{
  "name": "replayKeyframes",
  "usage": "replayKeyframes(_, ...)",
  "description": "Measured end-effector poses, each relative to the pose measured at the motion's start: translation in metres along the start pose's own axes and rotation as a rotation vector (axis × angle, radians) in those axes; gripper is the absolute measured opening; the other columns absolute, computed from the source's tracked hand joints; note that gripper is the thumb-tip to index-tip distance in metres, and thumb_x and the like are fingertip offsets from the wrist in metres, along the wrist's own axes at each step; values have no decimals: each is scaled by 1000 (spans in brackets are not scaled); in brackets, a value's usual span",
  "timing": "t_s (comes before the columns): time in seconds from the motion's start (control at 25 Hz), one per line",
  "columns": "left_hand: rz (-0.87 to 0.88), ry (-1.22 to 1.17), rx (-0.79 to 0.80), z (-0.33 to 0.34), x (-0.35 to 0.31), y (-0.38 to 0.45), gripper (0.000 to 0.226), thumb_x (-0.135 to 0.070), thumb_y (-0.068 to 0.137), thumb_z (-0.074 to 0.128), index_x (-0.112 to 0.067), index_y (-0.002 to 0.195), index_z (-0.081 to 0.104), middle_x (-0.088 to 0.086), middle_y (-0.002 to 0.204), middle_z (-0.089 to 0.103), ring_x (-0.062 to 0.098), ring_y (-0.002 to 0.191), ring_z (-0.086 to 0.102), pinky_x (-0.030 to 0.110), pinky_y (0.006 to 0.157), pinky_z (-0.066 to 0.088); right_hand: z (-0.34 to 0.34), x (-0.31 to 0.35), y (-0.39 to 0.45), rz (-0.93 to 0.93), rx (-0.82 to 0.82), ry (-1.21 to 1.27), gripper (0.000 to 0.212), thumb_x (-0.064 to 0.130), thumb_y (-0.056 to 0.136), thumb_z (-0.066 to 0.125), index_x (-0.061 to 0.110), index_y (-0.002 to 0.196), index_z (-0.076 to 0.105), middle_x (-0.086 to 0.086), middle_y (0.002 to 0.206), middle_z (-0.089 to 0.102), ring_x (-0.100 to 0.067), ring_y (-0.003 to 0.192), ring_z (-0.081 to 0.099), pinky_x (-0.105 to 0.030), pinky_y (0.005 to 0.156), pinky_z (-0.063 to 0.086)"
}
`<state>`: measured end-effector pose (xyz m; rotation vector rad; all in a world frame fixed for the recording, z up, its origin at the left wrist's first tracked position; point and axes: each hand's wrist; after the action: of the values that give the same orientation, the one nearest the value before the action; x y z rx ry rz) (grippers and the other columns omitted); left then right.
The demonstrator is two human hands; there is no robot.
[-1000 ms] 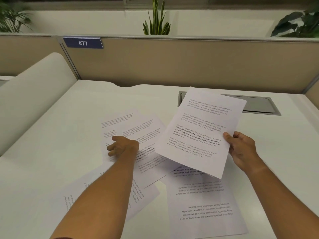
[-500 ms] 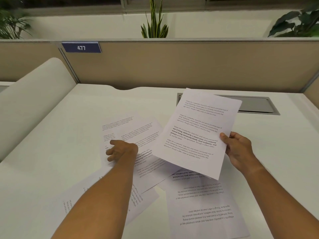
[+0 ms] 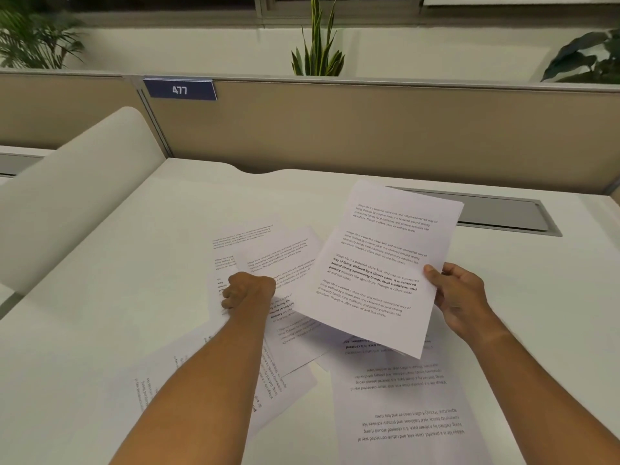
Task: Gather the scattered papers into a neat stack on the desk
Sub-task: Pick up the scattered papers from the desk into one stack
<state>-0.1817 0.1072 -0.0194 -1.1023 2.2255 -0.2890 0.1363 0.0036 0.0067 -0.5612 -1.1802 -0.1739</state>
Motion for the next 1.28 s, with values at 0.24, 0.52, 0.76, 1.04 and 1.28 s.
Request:
replayKeyframes(0.24, 49, 74, -67, -3, 1, 8, 57, -13, 73, 73, -16, 123, 46, 21, 128, 37, 37, 114, 40, 40, 97, 44, 15, -5, -1, 40, 72, -91, 17, 3, 91, 65, 2, 108, 68, -12, 107, 75, -22, 86, 73, -27, 65, 61)
replayKeyframes(0.52, 33, -41, -21, -6, 5, 14, 61, -12, 77, 72, -10, 129, 40, 21, 125, 53, 37, 117, 48, 41, 92, 44, 33, -11, -3, 48, 72, -101, 18, 3, 91, 66, 0, 109, 67, -11, 103, 76, -22, 84, 75, -27, 64, 61)
replayKeyframes(0.76, 142, -137, 6, -6, 16, 8, 69, -12, 73, 74, -7, 130, 35, 18, 123, 55, 38, 117, 49, 44, 86, 48, 40, -9, -2, 34, 75, -115, 13, 3, 90, 66, 2, 103, 68, -9, 98, 78, -20, 80, 76, -27, 62, 60)
replayKeyframes(1.04, 244, -491, 168, -27, 32, 36, 15, 2, 83, 53, -13, 82, 56, 8, 86, 58, 25, 74, 52, 30, 66, 40, 76, -24, 9, 121, 209, -280, 13, 2, 90, 67, 4, 103, 70, -10, 97, 78, -21, 83, 76, -29, 64, 61)
replayKeyframes(1.28, 337, -501, 343, -37, 49, 49, 23, -24, 100, 45, -8, 103, 61, 9, 107, 61, 28, 96, 59, 38, 90, 49, 125, -64, 23, 175, 258, -456, 16, -1, 89, 67, 0, 105, 68, -13, 98, 76, -24, 84, 74, -32, 67, 60)
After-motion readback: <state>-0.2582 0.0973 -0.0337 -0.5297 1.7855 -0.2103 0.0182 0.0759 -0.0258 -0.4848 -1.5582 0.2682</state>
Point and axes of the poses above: each hand's wrist, its own y-axis towards the middle knuckle, its own z-axis out of the palm, x = y × z
